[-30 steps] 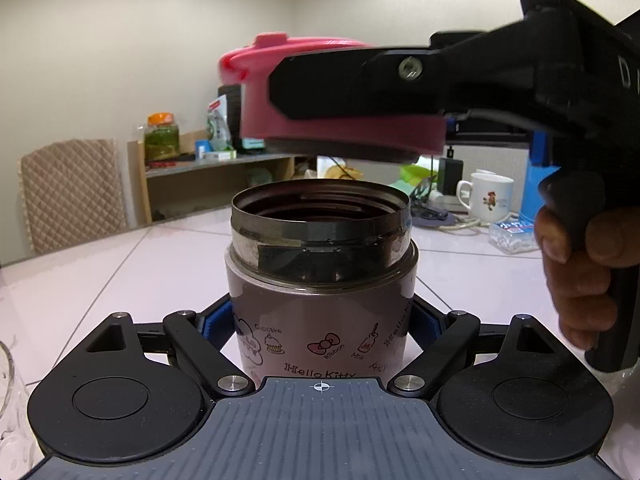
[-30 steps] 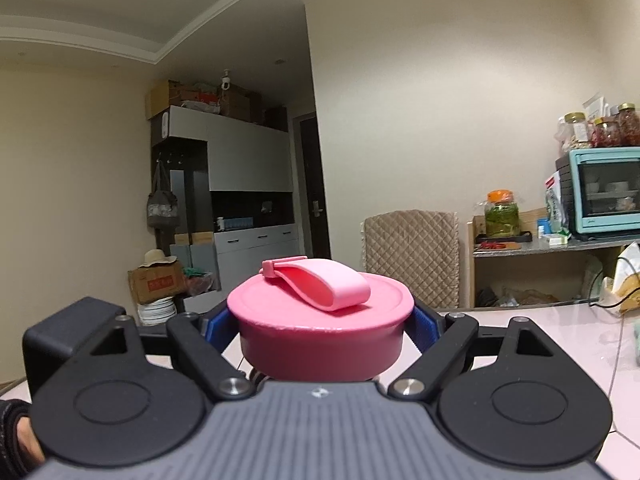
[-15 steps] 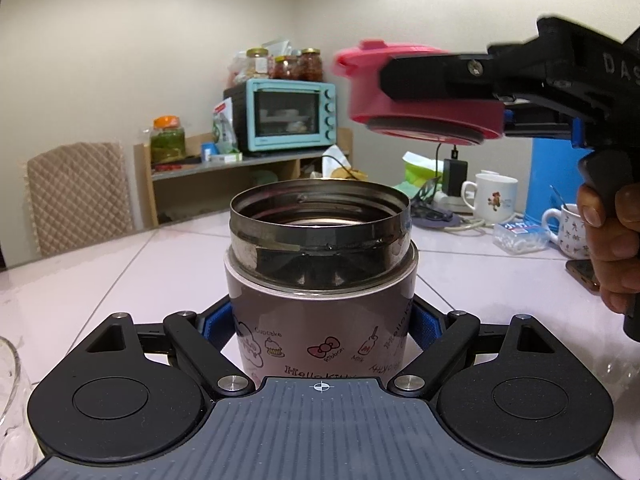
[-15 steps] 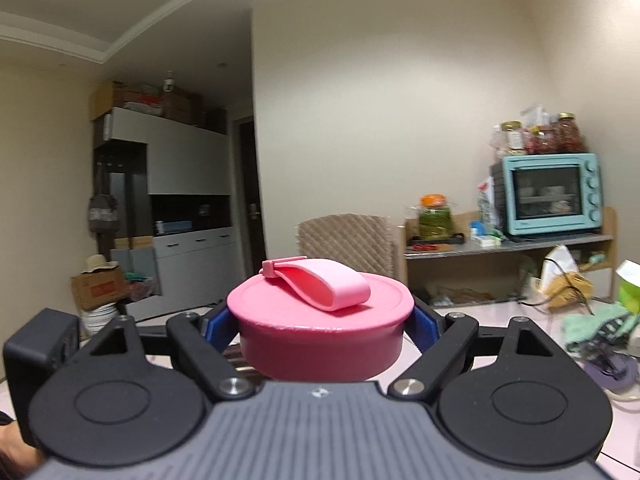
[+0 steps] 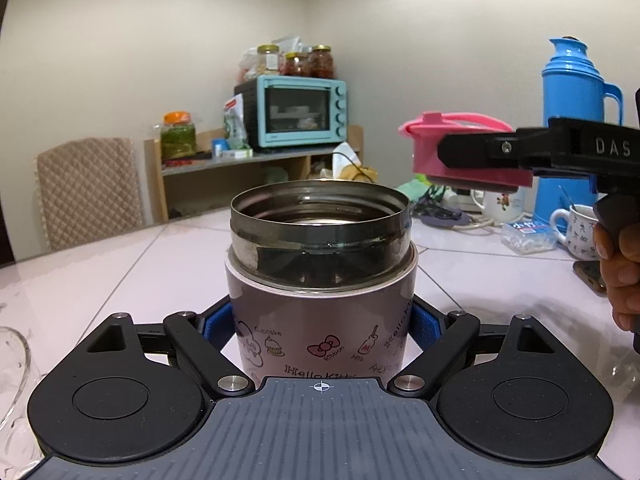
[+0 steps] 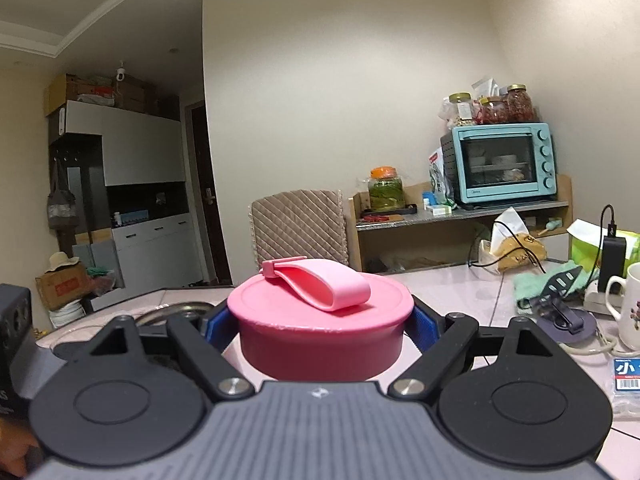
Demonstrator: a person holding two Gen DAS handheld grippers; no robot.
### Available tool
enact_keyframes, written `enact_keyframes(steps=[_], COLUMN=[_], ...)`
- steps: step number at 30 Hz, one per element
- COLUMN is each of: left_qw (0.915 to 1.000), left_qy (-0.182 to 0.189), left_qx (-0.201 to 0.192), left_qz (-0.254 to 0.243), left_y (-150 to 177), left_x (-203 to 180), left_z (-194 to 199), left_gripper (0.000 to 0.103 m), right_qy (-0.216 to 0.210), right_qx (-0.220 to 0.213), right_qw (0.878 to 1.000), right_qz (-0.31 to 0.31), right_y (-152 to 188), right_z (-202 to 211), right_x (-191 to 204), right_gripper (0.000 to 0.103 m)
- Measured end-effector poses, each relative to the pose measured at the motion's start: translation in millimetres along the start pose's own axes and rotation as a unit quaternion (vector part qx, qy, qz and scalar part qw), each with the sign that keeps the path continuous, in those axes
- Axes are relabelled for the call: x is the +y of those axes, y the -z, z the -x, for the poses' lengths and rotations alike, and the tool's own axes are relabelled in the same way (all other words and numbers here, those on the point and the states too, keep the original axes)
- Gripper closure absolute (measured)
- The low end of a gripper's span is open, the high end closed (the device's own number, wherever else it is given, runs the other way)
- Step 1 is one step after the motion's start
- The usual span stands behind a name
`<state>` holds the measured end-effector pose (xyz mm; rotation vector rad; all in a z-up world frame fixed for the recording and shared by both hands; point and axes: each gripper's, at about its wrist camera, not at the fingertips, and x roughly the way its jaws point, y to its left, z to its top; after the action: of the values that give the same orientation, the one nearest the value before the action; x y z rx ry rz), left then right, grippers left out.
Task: Unscrew bottle cap and pour
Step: 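Carry the pink lid away from the jar with the right gripper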
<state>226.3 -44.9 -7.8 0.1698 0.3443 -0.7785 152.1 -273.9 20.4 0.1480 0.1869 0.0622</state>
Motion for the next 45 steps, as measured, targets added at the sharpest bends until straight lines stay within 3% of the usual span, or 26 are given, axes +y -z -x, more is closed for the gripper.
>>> enact_keyframes(steps=[22, 32, 45], left_qw=[0.9997, 0.9991, 0.9971], left_qy=[-0.02, -0.043, -0.073], left_qx=[0.012, 0.002, 0.018], left_qz=[0.012, -0.005, 0.016], left_y=[-3, -11, -2], left_x=[-3, -13, -21], left_z=[2, 21, 34], left_gripper=[0.013, 0.01, 0.007], right_qy=[0.005, 0.001, 0.004], right_qx=[0.027, 0.022, 0.039], right_qw=[0.999, 1.0, 0.999], right_qz=[0.017, 0.021, 0.023], right_y=[14, 13, 19], right_z=[13, 16, 12], right_x=[5, 3, 4], right_gripper=[0.017, 0.017, 0.017])
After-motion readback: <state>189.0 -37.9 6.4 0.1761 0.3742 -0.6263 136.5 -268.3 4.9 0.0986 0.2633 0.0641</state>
